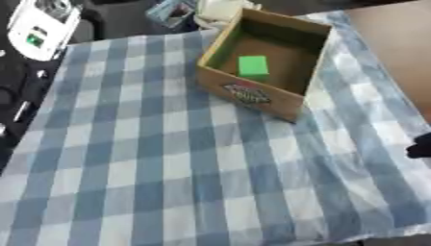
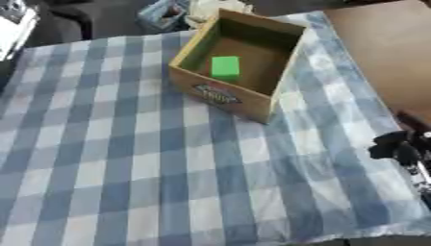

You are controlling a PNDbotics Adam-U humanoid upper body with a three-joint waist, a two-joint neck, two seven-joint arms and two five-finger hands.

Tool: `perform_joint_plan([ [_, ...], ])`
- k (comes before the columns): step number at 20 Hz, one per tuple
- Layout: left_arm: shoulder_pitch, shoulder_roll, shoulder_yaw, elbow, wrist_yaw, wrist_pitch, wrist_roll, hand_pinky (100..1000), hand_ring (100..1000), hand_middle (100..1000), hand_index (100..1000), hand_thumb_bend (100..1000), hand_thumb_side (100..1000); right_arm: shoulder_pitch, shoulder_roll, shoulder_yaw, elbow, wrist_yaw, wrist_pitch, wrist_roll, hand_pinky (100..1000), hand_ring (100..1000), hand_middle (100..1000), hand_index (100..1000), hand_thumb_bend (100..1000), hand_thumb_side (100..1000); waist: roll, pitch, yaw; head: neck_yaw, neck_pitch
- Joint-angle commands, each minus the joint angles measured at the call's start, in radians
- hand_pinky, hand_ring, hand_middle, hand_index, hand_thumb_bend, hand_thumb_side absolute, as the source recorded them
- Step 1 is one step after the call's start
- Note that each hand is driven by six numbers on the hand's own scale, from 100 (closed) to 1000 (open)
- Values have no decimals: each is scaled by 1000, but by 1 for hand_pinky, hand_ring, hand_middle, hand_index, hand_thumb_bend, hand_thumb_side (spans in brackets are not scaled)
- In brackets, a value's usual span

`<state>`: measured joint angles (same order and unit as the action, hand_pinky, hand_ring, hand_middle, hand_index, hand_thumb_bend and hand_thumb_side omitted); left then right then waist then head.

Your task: Pick up objects on the table and place them in the box.

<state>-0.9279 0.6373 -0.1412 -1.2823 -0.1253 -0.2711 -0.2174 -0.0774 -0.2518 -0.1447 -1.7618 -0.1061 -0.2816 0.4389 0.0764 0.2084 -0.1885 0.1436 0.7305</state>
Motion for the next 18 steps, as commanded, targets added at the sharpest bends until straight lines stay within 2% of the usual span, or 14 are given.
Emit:
perform_joint_plan([
  [1,41,84,34,-65,52,16,11,853,752,711,903,100,523,-2,-8,-13,-9,-4,-1,-10,661,661,653,983,100,604,-19,-18,21,-13,11],
  [5,145,96,59,-161,116,37,30,850,745,698,896,100,617,-3,-4,-16,-10,-5,-4,-14,661,661,653,983,100,606,-34,-13,49,-18,12],
  [12,330,61,97,-336,231,82,31,846,736,683,889,100,626,-8,1,-17,-9,-6,-6,-14,662,662,653,983,100,605,-49,-6,84,-31,19],
  [18,485,12,138,-444,316,124,12,839,723,667,882,100,648,-12,1,-18,-7,-8,-7,-14,662,662,653,983,100,604,-55,-5,94,-49,14],
])
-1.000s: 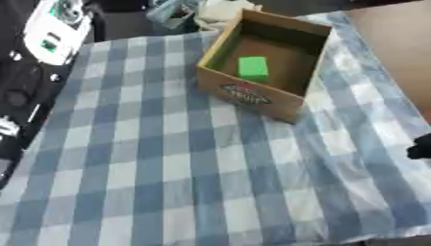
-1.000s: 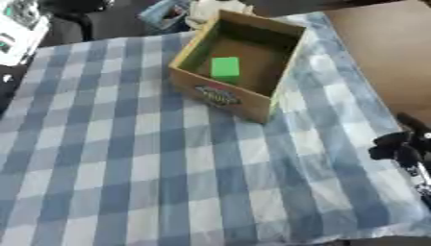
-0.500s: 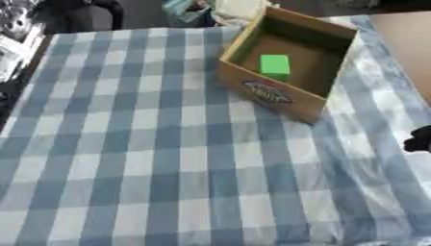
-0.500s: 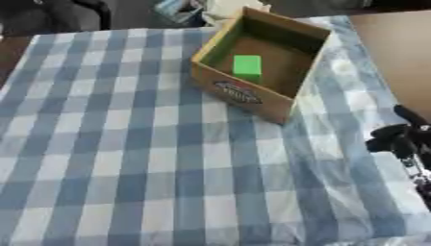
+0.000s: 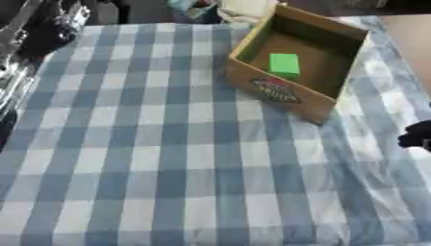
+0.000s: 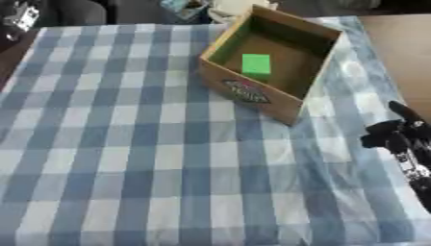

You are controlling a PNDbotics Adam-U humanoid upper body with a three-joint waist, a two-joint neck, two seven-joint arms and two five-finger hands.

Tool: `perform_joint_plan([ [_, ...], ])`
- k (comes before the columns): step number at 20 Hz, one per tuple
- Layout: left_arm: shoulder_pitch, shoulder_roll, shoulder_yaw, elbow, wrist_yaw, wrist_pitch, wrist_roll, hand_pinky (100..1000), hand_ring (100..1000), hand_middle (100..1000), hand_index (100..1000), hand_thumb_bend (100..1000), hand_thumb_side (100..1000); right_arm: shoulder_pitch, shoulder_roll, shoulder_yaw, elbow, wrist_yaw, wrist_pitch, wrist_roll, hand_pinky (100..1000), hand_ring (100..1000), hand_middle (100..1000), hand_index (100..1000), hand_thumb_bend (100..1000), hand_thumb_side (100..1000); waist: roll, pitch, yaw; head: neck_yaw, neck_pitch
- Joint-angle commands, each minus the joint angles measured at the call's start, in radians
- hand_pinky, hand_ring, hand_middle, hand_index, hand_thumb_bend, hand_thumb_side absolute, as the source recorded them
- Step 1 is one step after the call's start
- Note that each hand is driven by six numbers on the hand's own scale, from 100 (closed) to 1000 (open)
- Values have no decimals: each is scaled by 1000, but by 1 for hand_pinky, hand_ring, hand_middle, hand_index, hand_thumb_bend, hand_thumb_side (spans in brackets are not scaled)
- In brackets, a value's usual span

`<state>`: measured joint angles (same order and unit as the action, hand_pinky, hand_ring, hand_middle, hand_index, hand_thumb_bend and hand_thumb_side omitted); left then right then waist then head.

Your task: Pick up objects on the table and place them in the box.

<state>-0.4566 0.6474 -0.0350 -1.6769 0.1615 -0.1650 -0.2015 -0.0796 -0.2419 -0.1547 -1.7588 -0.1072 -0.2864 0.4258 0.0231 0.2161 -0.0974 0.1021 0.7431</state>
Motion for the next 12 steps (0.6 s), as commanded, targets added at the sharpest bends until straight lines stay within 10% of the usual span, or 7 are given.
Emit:
perform_joint_plan([
  [1,30,-9,38,-57,35,27,-1,835,718,661,878,100,651,-10,-8,-8,-10,-6,-3,0,662,662,653,983,100,605,-3,-12,5,-11,-1],
  [12,138,-118,85,-100,58,90,36,825,697,638,866,100,716,-15,-5,-11,-9,-8,-4,-2,663,663,652,983,100,606,-9,-7,23,-33,-9],
])
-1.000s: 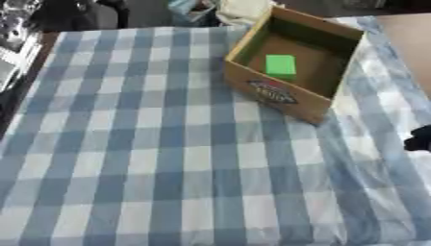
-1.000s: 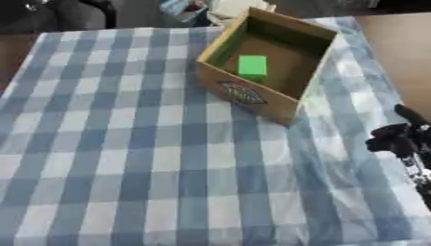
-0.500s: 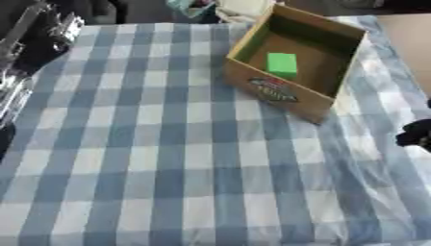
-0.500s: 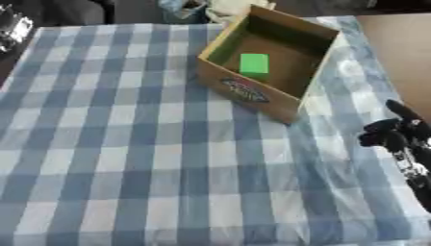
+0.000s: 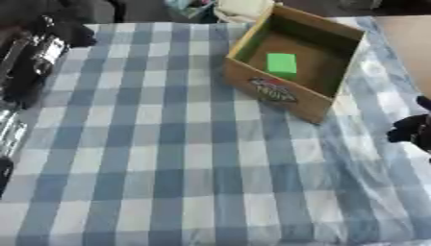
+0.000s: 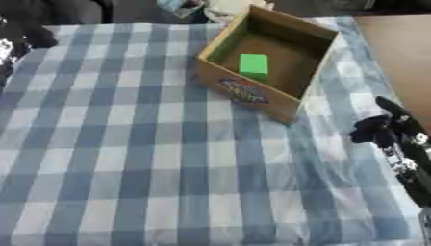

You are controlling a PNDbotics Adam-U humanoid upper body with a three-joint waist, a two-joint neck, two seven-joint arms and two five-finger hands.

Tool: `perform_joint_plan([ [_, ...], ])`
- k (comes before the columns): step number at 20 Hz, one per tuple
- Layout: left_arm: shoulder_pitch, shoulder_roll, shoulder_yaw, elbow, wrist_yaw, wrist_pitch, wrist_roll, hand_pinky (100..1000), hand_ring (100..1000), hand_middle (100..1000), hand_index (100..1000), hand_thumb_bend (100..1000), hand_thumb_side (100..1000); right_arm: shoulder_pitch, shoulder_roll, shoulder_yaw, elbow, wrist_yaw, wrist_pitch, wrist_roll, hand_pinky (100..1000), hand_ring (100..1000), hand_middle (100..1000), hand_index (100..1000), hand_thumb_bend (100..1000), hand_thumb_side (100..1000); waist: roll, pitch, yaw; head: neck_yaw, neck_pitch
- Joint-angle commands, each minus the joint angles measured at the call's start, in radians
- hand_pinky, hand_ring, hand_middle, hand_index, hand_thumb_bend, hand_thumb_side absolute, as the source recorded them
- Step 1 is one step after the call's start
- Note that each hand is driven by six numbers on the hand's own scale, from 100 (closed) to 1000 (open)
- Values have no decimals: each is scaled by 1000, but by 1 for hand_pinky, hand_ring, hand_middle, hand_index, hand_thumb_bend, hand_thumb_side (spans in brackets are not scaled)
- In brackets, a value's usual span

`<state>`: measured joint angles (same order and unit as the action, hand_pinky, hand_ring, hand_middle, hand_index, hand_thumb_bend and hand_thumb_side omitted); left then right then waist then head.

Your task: Pick up objects on the table and place them in the box.

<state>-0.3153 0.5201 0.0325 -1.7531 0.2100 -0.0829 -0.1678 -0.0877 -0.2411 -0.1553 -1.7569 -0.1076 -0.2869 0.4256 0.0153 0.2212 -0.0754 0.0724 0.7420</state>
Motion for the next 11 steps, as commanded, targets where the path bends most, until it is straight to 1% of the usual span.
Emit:
perform_joint_plan([
  [1,10,-3,20,-21,15,11,4,825,697,638,866,100,716,-4,-4,-11,-12,-7,-3,-2,663,663,652,983,100,606,0,-10,3,-3,-9],
  [5,51,-32,27,-32,31,10,3,825,696,637,867,100,735,0,-1,-12,-18,-4,-1,-2,663,663,652,983,100,607,2,-8,4,-1,-7],
  [11,74,-49,30,-35,24,14,-4,825,695,636,868,100,750,-1,0,-14,-20,-3,2,-4,663,663,651,982,100,607,3,-4,7,2,-6],
])
